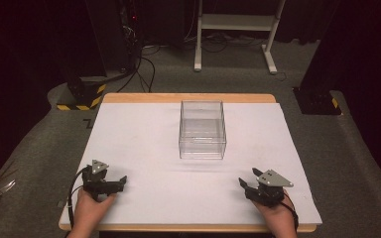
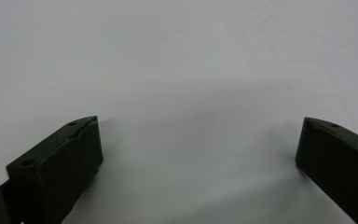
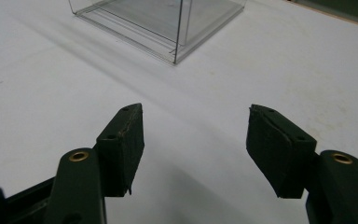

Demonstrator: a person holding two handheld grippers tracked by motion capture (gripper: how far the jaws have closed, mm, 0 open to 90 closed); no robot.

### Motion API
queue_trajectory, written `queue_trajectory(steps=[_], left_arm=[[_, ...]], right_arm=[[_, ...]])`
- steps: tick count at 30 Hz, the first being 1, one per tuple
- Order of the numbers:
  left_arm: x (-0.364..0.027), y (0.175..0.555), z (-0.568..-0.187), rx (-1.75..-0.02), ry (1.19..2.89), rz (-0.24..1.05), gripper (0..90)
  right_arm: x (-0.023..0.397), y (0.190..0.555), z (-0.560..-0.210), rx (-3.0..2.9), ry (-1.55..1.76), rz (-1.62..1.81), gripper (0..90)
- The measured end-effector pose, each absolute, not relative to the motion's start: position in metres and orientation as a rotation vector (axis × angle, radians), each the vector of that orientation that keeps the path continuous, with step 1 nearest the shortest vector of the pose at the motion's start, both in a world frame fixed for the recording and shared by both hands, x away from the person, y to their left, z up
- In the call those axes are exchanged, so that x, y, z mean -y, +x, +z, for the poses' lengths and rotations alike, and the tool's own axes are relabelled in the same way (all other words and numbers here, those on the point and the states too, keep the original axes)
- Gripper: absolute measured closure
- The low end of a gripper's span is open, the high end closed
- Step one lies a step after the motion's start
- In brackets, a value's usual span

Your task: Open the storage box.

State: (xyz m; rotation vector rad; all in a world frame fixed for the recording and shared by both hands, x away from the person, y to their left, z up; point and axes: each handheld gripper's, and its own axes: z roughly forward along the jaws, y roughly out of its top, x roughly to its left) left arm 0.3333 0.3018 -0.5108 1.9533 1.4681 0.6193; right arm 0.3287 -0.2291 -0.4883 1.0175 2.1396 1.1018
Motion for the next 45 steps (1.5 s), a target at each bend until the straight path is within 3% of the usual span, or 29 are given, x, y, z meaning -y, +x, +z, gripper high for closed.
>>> queue_trajectory(steps=[24,45], left_arm=[[-0.302,0.333,-0.511,-1.468,1.954,0.619,0.5],[-0.302,0.333,-0.511,-1.465,1.957,0.624,0.6]], right_arm=[[0.179,0.343,-0.480,-2.166,1.024,1.192,34.3],[0.159,0.363,-0.470,-2.157,1.032,1.298,38.1]])
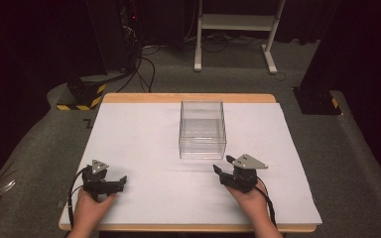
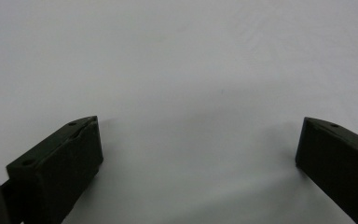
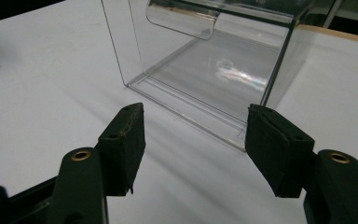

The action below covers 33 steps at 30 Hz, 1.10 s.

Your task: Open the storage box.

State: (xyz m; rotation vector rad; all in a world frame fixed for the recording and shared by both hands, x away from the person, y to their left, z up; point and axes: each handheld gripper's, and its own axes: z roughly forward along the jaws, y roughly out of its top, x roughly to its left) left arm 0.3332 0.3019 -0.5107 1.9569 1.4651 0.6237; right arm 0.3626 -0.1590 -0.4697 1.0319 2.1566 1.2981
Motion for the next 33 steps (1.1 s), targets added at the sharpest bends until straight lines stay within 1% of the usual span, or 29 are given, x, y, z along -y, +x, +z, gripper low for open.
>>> queue_trajectory(steps=[5,6,7,8,13,17,25,28,33], left_arm=[[-0.302,0.333,-0.511,-1.465,1.956,0.624,0.6],[-0.302,0.333,-0.511,-1.465,1.957,0.624,0.6],[-0.302,0.333,-0.511,-1.465,1.957,0.624,0.6],[-0.302,0.333,-0.511,-1.466,1.955,0.624,0.6],[-0.302,0.333,-0.511,-1.464,1.957,0.624,0.6],[-0.302,0.333,-0.511,-1.464,1.957,0.625,0.7],[-0.302,0.333,-0.511,-1.467,1.954,0.624,0.7],[-0.302,0.333,-0.511,-1.465,1.955,0.625,0.7],[-0.301,0.333,-0.511,-1.467,1.952,0.625,0.8]], right_arm=[[0.152,0.366,-0.468,-2.160,1.023,1.297,38.3],[0.149,0.367,-0.466,-2.165,1.017,1.302,43.1],[0.149,0.367,-0.466,-2.165,1.017,1.302,43.1],[0.148,0.368,-0.464,-2.162,1.011,1.312,45.7],[0.145,0.373,-0.462,-2.157,1.025,1.350,46.2],[0.141,0.380,-0.460,-2.161,1.018,1.378,43.6],[0.131,0.391,-0.460,-2.154,1.030,1.373,43.1],[0.128,0.396,-0.460,-2.141,1.040,1.390,46.6],[0.124,0.400,-0.462,-2.140,1.045,1.367,48.9]])
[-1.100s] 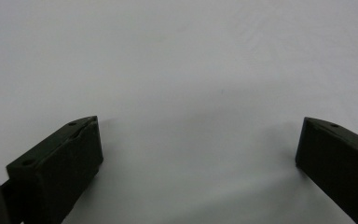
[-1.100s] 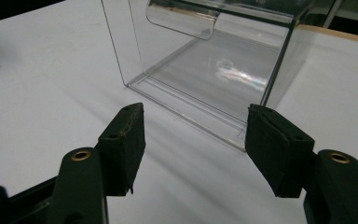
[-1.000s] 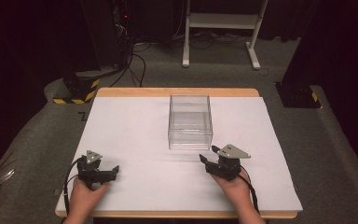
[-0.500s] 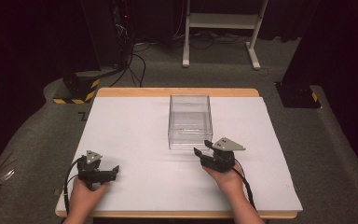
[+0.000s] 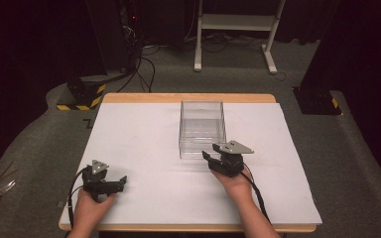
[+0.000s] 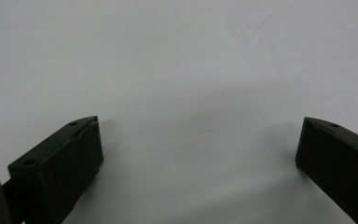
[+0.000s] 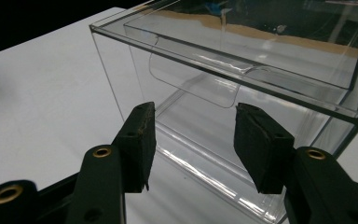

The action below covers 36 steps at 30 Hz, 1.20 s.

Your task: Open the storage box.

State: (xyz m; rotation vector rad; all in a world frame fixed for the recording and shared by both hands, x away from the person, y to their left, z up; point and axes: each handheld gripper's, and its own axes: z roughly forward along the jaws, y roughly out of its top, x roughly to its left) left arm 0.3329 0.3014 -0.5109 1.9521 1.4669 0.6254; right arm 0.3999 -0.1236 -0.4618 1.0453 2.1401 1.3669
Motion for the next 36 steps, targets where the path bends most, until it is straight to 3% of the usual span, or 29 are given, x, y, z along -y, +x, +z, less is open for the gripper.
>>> queue_trajectory(steps=[36], left_arm=[[-0.301,0.333,-0.511,-1.467,1.952,0.627,0.8]], right_arm=[[0.118,0.419,-0.465,-2.145,1.038,1.408,60.4]])
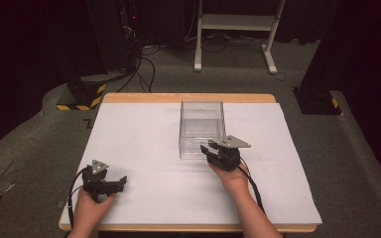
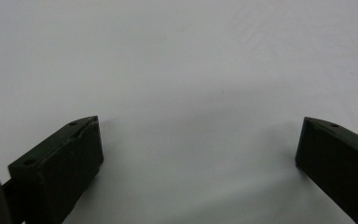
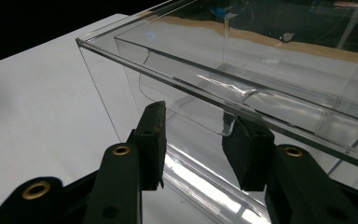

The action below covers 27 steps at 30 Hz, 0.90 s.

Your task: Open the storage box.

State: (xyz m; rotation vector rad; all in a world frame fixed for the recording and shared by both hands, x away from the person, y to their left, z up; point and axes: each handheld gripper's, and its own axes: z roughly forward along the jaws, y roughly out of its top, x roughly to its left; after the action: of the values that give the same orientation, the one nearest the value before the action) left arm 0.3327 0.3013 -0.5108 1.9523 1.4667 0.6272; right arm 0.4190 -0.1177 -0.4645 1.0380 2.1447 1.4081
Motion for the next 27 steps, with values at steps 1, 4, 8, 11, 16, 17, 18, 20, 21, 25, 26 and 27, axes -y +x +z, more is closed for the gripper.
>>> queue_trajectory(steps=[1,4,8,11,16,17,18,20,21,25,26,27], left_arm=[[-0.301,0.333,-0.511,-1.468,1.951,0.626,0.8],[-0.301,0.333,-0.511,-1.467,1.952,0.627,0.8],[-0.301,0.333,-0.511,-1.468,1.951,0.626,0.8],[-0.301,0.333,-0.511,-1.467,1.952,0.626,0.8],[-0.301,0.333,-0.511,-1.467,1.953,0.625,0.8],[-0.301,0.333,-0.511,-1.467,1.953,0.625,0.8],[-0.301,0.333,-0.511,-1.466,1.953,0.626,0.8],[-0.301,0.333,-0.511,-1.467,1.951,0.625,0.8],[-0.302,0.333,-0.511,-1.466,1.953,0.626,0.8],[-0.301,0.333,-0.511,-1.467,1.952,0.626,0.8],[-0.301,0.333,-0.511,-1.467,1.952,0.626,0.8],[-0.301,0.333,-0.511,-1.467,1.952,0.626,0.8]], right_arm=[[0.118,0.419,-0.465,-2.146,1.035,1.412,60.7],[0.120,0.421,-0.465,-2.148,1.039,1.427,61.4],[0.121,0.422,-0.466,-2.152,1.034,1.448,61.8],[0.122,0.422,-0.466,-2.151,1.030,1.452,62.3],[0.126,0.424,-0.467,-2.158,1.031,1.491,69.6],[0.127,0.424,-0.467,-2.161,1.032,1.500,70.4],[0.128,0.424,-0.467,-2.163,1.031,1.503,71.1],[0.130,0.424,-0.467,-2.168,1.023,1.506,71.7],[0.131,0.424,-0.467,-2.172,1.021,1.506,72.4],[0.136,0.422,-0.467,-2.189,0.983,1.508,76.6],[0.137,0.421,-0.468,-2.191,0.977,1.509,77.1],[0.137,0.421,-0.468,-2.191,0.977,1.509,77.1]])
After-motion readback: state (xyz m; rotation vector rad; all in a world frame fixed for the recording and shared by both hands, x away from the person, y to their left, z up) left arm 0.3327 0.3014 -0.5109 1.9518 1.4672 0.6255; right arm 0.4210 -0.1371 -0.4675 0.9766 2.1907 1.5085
